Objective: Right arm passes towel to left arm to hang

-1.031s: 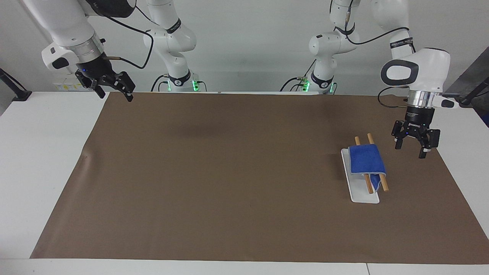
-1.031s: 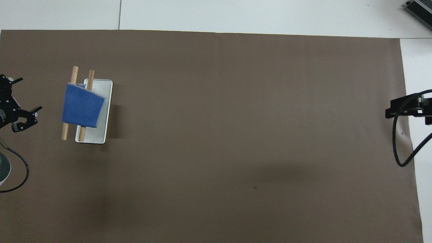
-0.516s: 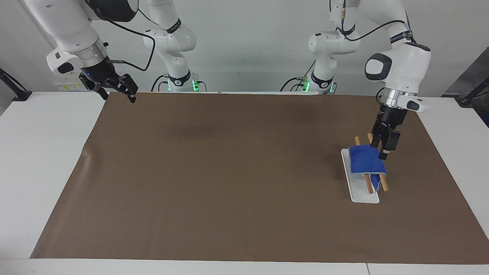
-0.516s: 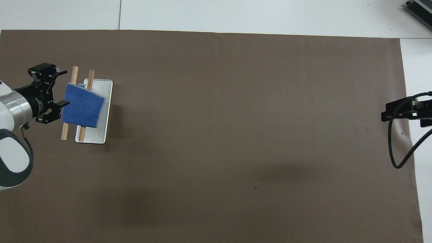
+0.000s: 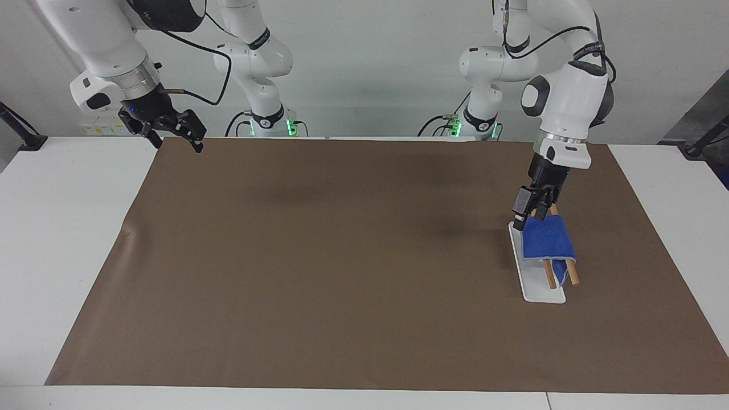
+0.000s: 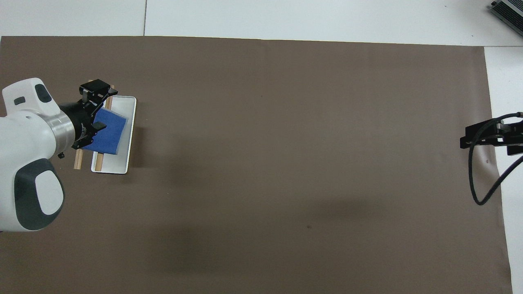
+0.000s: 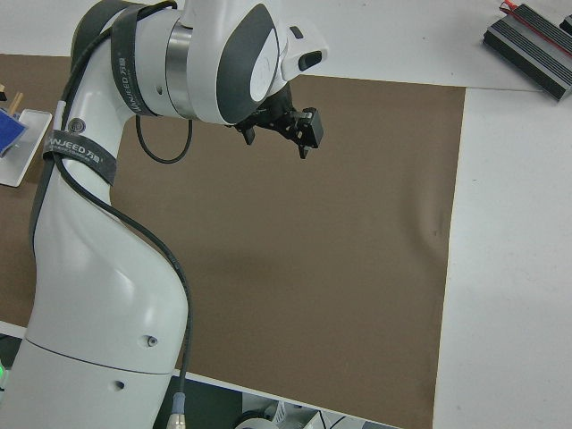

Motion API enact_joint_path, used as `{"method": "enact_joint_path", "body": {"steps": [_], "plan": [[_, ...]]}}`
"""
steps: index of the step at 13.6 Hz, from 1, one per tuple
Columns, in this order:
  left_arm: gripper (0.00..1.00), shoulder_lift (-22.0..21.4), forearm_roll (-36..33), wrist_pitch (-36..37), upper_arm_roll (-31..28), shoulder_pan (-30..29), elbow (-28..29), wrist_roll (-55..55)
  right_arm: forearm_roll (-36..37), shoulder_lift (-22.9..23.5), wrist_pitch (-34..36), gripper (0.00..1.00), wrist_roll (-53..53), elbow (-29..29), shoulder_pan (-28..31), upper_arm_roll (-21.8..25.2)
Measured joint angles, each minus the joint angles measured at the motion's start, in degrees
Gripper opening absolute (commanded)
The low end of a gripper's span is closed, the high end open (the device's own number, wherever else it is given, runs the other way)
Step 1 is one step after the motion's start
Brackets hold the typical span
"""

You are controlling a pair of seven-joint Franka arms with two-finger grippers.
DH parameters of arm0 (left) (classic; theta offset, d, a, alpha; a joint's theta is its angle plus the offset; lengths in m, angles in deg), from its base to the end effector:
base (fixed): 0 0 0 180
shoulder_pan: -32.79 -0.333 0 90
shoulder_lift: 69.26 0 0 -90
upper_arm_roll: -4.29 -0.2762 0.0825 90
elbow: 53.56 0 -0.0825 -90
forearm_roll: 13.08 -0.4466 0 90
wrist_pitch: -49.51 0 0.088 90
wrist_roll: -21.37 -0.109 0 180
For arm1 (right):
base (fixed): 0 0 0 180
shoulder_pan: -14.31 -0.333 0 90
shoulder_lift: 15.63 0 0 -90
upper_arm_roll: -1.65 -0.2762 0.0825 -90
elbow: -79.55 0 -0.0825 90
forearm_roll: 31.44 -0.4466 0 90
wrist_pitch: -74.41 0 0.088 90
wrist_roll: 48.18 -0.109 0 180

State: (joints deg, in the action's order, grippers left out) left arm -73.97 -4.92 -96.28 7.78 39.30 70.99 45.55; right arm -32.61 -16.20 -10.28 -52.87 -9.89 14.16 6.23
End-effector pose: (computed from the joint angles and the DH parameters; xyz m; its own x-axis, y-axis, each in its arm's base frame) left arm 0.6057 -0.1054 0.4047 0.8643 0.3665 0.3446 0.2760 -0.9182 0.2842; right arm 0.6028 -0.0445 0.5862 0.9849 -0.1563 -0.0744 -0.1579 -0.9873 -0.0152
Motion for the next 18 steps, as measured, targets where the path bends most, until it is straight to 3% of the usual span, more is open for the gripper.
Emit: {"method": "enact_joint_path", "body": {"steps": [3, 5, 7, 12, 18], "plan": [[1.0, -0.01, -0.1, 8.65, -0.89, -0.46, -2.69, -17.05, 0.7, -0.09, 0.0, 1.0, 0.14, 0.0, -0.05, 0.0], [1.0, -0.01, -3.31, 14.22, -1.2, -1.81, -6.19, -22.22, 0.7, -0.12, 0.0, 1.0, 0.33, 0.0, -0.15, -0.01], [1.0, -0.05, -6.8, 21.62, -1.31, -2.12, -10.87, -23.4, 0.7, -0.15, 0.0, 1.0, 0.34, 0.0, -0.19, -0.01], [1.0, -0.24, -7.5, 41.24, -1.12, -2.12, -24.89, -26.76, 0.78, -0.47, -0.06, 1.0, 1.15, 1.32, -0.22, -0.01], [1.0, 2.16, -7.24, 55.85, -1.02, -2.14, -36.09, -27.63, 0.78, -0.5, -0.06, 1.0, 1.56, 1.35, -0.23, -0.14]]}}
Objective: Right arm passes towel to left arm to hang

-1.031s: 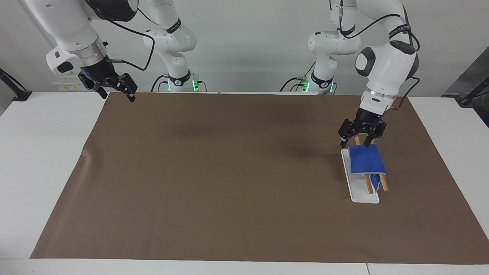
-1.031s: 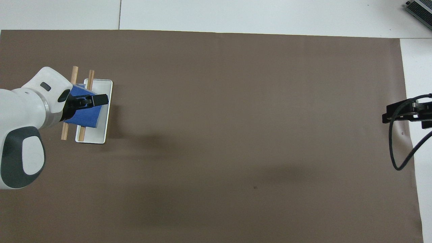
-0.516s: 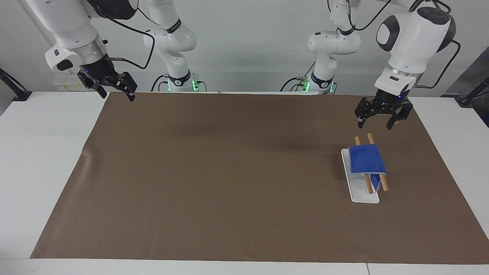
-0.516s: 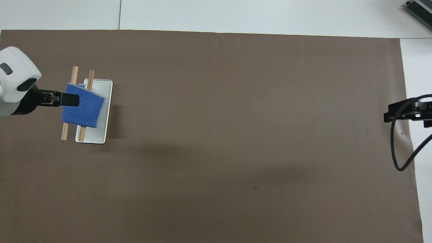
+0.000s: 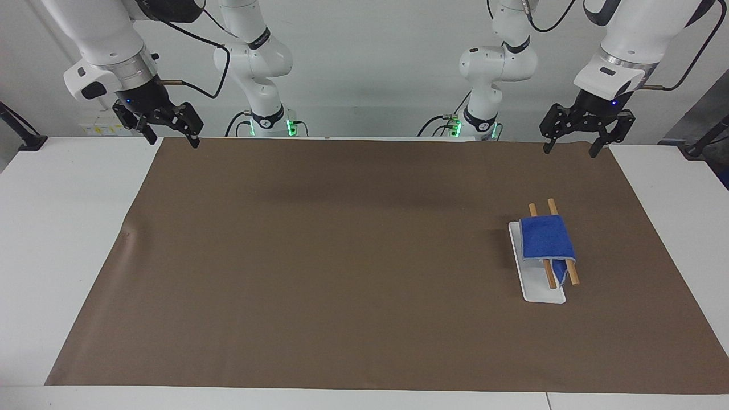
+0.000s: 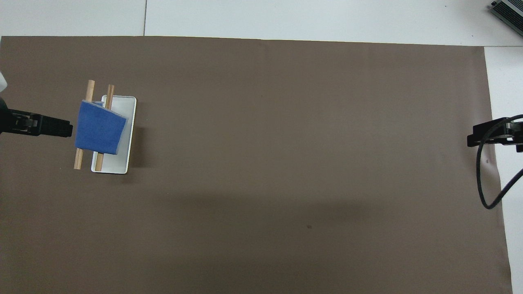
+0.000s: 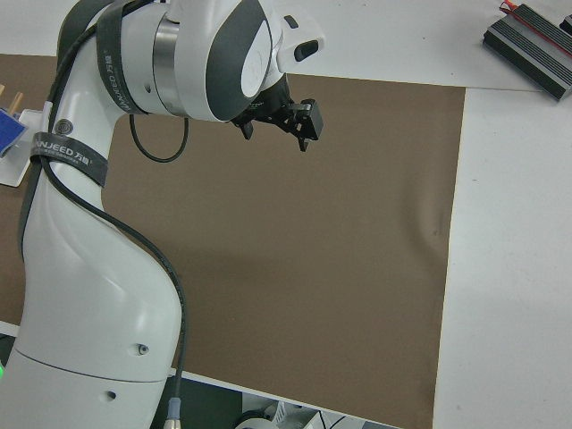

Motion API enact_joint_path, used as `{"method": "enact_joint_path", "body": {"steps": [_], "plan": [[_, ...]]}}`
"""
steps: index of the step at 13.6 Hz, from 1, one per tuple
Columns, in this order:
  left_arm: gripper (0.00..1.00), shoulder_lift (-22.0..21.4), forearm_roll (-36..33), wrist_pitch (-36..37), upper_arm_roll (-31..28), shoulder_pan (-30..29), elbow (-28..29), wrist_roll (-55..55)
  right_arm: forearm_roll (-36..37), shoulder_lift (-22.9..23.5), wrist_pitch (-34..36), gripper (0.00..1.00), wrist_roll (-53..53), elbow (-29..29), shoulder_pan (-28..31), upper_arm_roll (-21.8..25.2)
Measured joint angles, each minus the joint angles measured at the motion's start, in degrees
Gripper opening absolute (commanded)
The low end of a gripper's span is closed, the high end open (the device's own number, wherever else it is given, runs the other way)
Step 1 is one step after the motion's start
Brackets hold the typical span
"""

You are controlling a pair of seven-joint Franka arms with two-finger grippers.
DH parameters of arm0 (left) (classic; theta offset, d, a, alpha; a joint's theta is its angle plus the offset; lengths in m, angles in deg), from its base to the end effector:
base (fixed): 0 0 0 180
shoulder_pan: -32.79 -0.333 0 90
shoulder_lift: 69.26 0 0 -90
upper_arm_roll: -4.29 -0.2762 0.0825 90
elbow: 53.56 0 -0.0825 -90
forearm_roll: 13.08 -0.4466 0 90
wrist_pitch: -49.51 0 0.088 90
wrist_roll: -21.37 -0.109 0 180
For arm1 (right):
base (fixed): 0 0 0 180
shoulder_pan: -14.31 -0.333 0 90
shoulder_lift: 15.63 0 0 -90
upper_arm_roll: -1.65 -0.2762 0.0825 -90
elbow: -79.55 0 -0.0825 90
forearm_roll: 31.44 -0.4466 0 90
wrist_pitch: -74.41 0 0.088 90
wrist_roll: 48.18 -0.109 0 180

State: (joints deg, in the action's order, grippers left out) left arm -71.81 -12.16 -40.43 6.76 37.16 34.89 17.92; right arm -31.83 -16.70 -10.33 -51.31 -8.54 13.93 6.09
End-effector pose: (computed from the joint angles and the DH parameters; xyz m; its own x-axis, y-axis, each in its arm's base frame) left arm 0.6006 -0.0743 0.6243 0.9814 -0.1784 0.0711 -0.1796 -0.9837 0.0098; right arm 0.6012 -0.0423 0.6039 0.9914 -0.1244 -0.0402 -0.1248 -0.9922 -0.0061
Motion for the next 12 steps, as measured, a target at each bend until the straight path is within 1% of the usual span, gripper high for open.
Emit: {"method": "enact_joint_path", "body": {"steps": [2, 7, 12], "plan": [[1.0, 1.15, 0.22, 2.04, -0.19, -0.19, -2.15, 0.0, 0.0, 0.0, 0.0, 1.0, 0.0, -0.09, 0.08, -0.37], [1.0, 1.31, 0.59, 8.59, -0.42, -0.37, -2.8, -0.01, 0.0, 0.0, 0.02, 1.0, 0.0, -0.16, 0.17, -0.57], [1.0, 1.3, 0.61, 9.42, -0.59, -0.25, -2.8, -0.01, 0.0, 0.0, 0.02, 1.0, 0.0, -0.16, 0.24, -0.63]]}}
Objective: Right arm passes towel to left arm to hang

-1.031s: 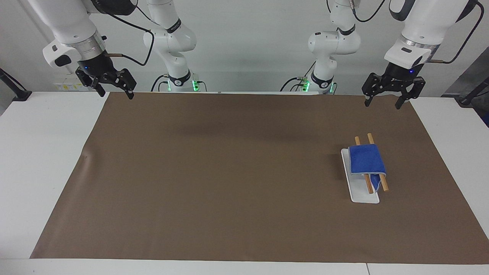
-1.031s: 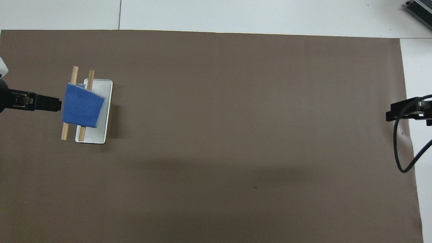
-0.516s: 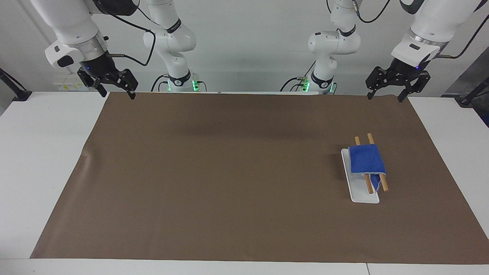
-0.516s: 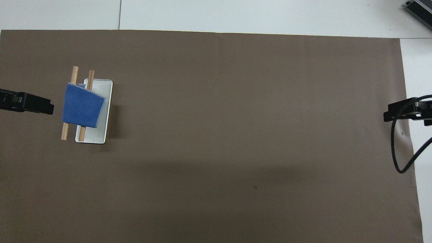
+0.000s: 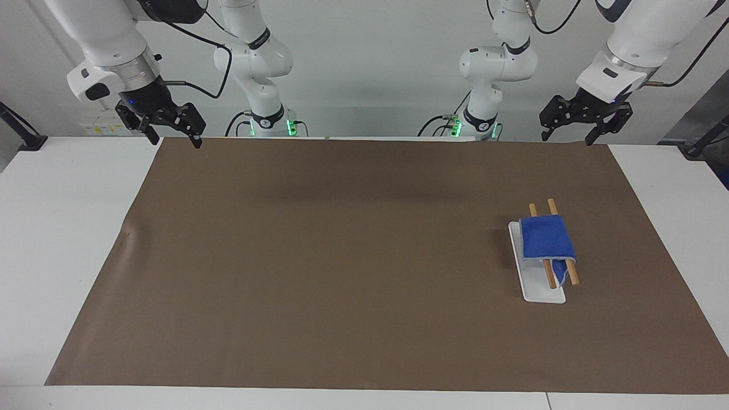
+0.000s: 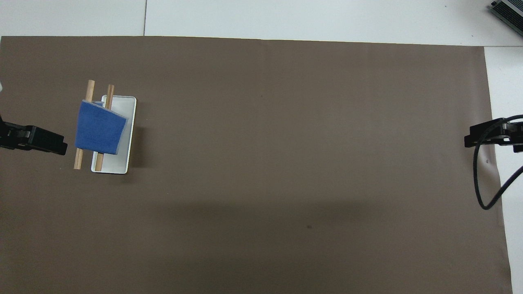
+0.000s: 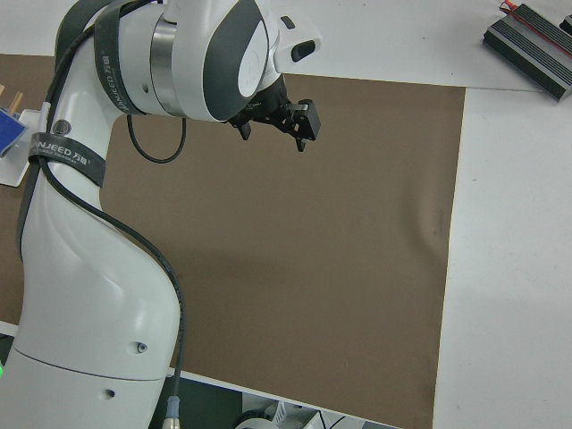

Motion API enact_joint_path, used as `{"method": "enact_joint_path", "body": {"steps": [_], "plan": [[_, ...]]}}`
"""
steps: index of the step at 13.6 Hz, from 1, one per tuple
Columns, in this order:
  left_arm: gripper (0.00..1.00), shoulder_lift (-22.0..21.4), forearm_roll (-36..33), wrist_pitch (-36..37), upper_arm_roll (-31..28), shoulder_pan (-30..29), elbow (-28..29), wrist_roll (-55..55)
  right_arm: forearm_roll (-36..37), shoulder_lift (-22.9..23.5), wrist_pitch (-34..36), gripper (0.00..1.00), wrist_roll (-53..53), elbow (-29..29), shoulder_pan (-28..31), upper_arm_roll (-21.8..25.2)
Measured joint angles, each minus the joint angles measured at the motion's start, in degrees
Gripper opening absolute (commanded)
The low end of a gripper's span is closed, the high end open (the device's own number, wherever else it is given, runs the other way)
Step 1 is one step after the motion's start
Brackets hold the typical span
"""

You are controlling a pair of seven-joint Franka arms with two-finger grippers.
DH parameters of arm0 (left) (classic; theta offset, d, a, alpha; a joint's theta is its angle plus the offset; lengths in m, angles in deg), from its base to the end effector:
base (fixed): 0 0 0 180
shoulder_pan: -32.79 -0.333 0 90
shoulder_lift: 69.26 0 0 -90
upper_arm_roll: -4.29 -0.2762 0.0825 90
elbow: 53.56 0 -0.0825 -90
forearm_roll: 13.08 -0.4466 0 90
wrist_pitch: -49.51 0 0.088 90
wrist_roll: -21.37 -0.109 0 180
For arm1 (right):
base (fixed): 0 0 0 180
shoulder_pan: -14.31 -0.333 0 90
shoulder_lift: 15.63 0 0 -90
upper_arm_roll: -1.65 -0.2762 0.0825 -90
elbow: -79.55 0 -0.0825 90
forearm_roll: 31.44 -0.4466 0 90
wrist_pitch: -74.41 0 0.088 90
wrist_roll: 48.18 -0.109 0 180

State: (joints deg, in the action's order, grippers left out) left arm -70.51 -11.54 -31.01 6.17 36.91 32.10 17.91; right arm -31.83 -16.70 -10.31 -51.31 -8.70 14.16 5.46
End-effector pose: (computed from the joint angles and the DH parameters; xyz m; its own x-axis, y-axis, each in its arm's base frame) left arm 0.5897 -0.0655 0.6219 0.9835 -0.1684 -0.0661 -0.1667 -0.9855 0.0301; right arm 0.6014 -0.0380 0.6024 0.9921 -0.1175 -0.0433 -0.1178 -0.9930 -0.0057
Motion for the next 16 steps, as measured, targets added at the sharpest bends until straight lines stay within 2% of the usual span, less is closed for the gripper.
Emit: {"method": "enact_joint_path", "body": {"steps": [16], "plan": [[1.0, -1.45, -0.6, 0.29, 0.28, 0.03, -0.01, 0.07, 0.0, 0.0, 0.0, 1.0, 0.0, 0.0, 0.06, -0.04]]}}
